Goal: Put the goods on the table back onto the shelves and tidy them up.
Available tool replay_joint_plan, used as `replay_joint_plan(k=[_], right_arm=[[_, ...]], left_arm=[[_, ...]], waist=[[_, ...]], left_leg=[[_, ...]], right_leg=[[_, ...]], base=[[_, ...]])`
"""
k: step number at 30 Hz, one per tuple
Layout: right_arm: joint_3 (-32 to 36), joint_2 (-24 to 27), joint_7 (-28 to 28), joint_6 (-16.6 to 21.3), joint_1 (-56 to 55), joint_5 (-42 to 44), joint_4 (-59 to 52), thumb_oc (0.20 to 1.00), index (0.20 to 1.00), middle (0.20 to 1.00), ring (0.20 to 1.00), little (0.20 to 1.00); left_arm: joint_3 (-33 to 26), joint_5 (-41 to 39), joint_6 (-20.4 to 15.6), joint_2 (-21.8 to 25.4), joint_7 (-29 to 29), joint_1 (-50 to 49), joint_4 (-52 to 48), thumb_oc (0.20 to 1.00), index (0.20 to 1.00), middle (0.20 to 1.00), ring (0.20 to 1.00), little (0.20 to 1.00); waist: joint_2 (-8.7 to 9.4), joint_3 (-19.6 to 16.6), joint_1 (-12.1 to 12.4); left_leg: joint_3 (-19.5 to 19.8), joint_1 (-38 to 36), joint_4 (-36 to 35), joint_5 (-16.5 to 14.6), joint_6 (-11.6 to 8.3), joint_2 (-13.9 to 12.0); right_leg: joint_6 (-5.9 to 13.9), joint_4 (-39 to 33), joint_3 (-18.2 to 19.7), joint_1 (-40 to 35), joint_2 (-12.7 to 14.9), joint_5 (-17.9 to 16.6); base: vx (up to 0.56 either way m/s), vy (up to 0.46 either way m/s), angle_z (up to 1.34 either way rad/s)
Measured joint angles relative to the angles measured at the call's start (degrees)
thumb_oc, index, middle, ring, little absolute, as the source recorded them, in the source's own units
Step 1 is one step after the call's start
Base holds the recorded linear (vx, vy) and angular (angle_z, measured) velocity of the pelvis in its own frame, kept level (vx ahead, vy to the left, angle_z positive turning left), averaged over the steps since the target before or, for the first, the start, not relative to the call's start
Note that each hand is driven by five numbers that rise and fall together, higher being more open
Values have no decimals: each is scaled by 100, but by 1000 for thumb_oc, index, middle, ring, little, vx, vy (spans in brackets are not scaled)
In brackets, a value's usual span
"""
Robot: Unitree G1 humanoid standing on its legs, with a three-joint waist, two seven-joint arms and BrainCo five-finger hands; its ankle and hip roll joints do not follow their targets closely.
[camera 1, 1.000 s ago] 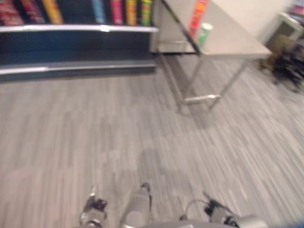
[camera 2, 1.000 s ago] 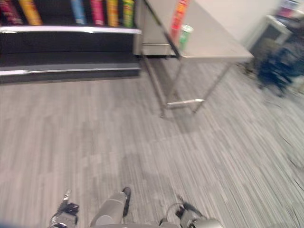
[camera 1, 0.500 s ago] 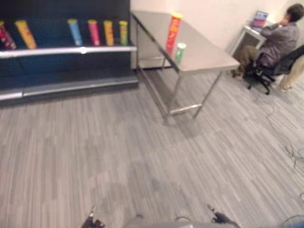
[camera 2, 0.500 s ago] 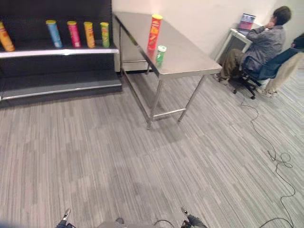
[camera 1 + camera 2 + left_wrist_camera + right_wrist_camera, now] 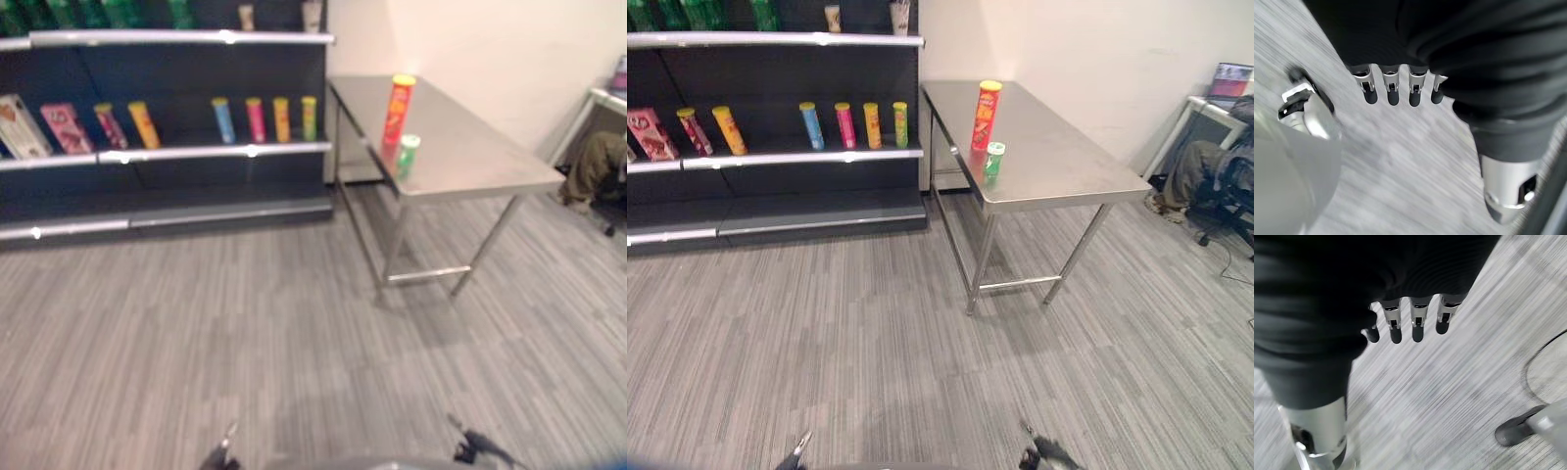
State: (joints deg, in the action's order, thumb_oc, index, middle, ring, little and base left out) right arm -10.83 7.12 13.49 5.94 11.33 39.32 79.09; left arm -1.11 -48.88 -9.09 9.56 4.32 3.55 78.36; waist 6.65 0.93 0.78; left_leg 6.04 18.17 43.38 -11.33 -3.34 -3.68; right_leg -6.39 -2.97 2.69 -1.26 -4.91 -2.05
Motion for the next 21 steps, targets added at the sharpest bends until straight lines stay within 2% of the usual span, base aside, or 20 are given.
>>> replay_joint_plan(k=[1,2,3,4,6,7,8,9,10,11,12,14,15,16,17,18,20,21], right_arm=[[3,-26,5,-1,55,-5,-18,1000,1000,1000,1000,1000],[28,-42,11,-4,117,-28,-99,1000,1000,1000,1000,1000],[25,-27,13,9,149,-66,-126,1000,1000,1000,1000,1000],[23,-8,25,28,136,-127,-149,1000,1000,1000,1000,1000],[-2,137,99,65,23,-471,-179,1000,1000,1000,1000,1000],[28,177,114,32,15,-575,-24,1000,1000,1000,1000,1000],[86,277,134,-57,18,-731,112,1000,1000,1000,1000,1000],[137,340,133,-76,-65,-781,159,1000,1000,1000,1000,1000],[235,407,142,-85,-116,-873,215,1000,1000,1000,1000,1000],[227,455,148,-133,-148,-903,268,1000,1000,1000,1000,1000],[298,401,119,-180,-232,-952,340,1000,1000,1000,1000,1000],[341,370,117,-179,-319,-971,353,1000,1000,1000,1000,1000],[427,345,101,-186,-485,-1034,325,1000,1000,1000,1000,1000],[511,332,98,-168,-524,-1114,314,1000,1000,1000,1000,1000],[453,307,80,-177,-640,-1120,254,1000,1000,1000,1000,1000],[466,213,40,-212,-807,-1116,267,1000,1000,1000,1000,1000],[466,115,-14,-270,-820,-1112,262,1000,1000,1000,1000,1000],[467,48,-26,-267,-789,-1108,247,1000,1000,1000,1000,1000]], left_arm=[[-1,-5,10,0,-1,27,5,1000,1000,1000,1000,1000],[-18,-123,8,17,4,151,-42,1000,1000,1000,1000,1000],[-25,-201,4,30,3,154,-125,1000,1000,1000,1000,1000],[-77,-217,3,30,4,143,-145,1000,1000,1000,1000,1000],[-114,-226,10,4,-13,87,-194,1000,1000,1000,1000,1000],[-124,-230,1,-6,-17,122,-92,1000,1000,1000,1000,1000],[-152,-311,15,-24,-5,138,-5,1000,1000,1000,1000,1000],[-179,-426,14,-46,4,106,82,1000,1000,1000,1000,1000],[-281,-477,21,-88,9,1,151,1000,1000,1000,1000,1000],[-334,-504,16,-110,8,-67,127,1000,1000,1000,1000,1000],[-510,-628,8,-44,8,-16,163,1000,1000,1000,1000,1000],[-688,-629,-15,-72,4,-82,148,1000,1000,1000,1000,1000],[-643,-622,-39,48,4,101,243,1000,1000,1000,1000,1000],[-656,-621,-73,17,9,136,306,1000,1000,1000,1000,1000],[-512,-619,-89,44,6,170,322,1000,1000,1000,1000,1000],[-244,-554,-122,82,0,266,235,1000,1000,1000,1000,1000],[-102,-352,-150,98,-35,415,169,1000,1000,1000,1000,1000],[-109,-327,-149,99,-56,422,186,1000,1000,1000,1000,1000]], waist=[[-46,57,0],[79,120,44],[65,188,121],[23,214,155],[-258,379,176],[-281,367,236],[-535,464,370],[-631,520,412],[-796,488,443],[-886,494,443],[-662,579,465],[-615,574,461],[-466,570,420],[-465,538,352],[-415,501,270],[-414,401,210],[-339,314,159],[-340,309,113]], left_leg=[[-73,90,-170,12,14,-78],[-361,84,-1252,103,59,-220],[-334,86,-1724,194,17,-275],[-369,-13,-2584,428,-79,-310],[-116,100,-3806,1115,-208,-379],[47,4,-4438,1259,-272,-417],[289,80,-4753,1309,-320,-493],[440,165,-4666,1308,-318,-552],[517,114,-4496,1157,-287,-540],[517,28,-4423,1095,-309,-563],[323,-67,-4131,1431,-284,-238],[102,-311,-4089,1675,-74,-135],[-52,-488,-3947,1701,-41,49],[-102,-626,-3941,1829,162,140],[-206,-687,-3885,1799,233,224],[-307,-849,-4155,1722,273,298],[-383,-902,-4169,1631,391,424],[-428,-940,-4037,1524,617,584]], right_leg=[[68,-72,4,-70,19,72],[32,-205,-8,-186,83,12],[122,-211,18,-299,104,42],[215,-210,-8,-356,125,43],[403,-222,-15,-666,145,445],[379,-216,22,-649,153,521],[364,-200,173,-803,186,619],[495,-200,313,-935,247,718],[587,-197,380,-1007,307,847],[681,-189,497,-1108,390,917],[746,112,645,-1125,814,1064],[740,520,504,-1098,928,1050],[704,785,442,-1071,1158,847],[764,1065,421,-1059,1196,808],[856,1312,456,-1010,1298,712],[876,1816,445,-714,1398,494],[1036,2244,458,-401,1511,125],[1094,2651,460,-322,1653,-18]], base=[[333,317,1],[166,180,8],[161,180,1],[338,346,0],[433,461,14],[284,324,-21],[187,214,-57],[285,370,-73],[239,373,-72],[324,519,-83],[344,614,-94],[389,729,-94],[362,638,-72],[237,457,-59],[238,449,-29],[144,319,-18],[167,440,-15],[173,496,-28]])
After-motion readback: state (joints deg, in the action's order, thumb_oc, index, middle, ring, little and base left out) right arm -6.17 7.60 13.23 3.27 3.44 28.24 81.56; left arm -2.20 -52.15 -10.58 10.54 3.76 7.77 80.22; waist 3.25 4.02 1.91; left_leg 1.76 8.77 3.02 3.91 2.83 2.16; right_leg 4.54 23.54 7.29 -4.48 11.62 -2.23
